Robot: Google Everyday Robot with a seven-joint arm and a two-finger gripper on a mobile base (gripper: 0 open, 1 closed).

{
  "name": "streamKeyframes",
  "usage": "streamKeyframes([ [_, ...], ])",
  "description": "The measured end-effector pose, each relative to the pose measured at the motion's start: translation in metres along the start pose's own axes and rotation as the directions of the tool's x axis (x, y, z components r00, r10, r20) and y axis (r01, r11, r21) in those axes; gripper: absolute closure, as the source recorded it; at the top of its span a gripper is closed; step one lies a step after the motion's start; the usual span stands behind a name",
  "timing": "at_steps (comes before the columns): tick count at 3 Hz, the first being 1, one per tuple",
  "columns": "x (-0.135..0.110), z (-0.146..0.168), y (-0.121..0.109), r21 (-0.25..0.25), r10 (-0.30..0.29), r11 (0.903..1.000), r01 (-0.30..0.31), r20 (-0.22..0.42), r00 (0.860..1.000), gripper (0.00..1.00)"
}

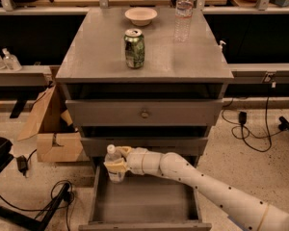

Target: Place blue plastic bottle into bottom drawer

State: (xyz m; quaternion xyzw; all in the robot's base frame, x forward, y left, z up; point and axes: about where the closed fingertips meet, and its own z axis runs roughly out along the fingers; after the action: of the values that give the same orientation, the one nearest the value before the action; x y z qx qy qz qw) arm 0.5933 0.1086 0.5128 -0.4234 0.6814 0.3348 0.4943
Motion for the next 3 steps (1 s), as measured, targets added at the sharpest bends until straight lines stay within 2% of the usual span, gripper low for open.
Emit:
streamKeyframes([
  [1,0.069,0.017,-0.019,-0.050,0.013,0.9987,-0.012,0.010,1.000,1.00],
  [3,0.164,0.027,-0.038,-0.137,0.004,0.9906,-0.007,-0.018,1.000,1.00],
])
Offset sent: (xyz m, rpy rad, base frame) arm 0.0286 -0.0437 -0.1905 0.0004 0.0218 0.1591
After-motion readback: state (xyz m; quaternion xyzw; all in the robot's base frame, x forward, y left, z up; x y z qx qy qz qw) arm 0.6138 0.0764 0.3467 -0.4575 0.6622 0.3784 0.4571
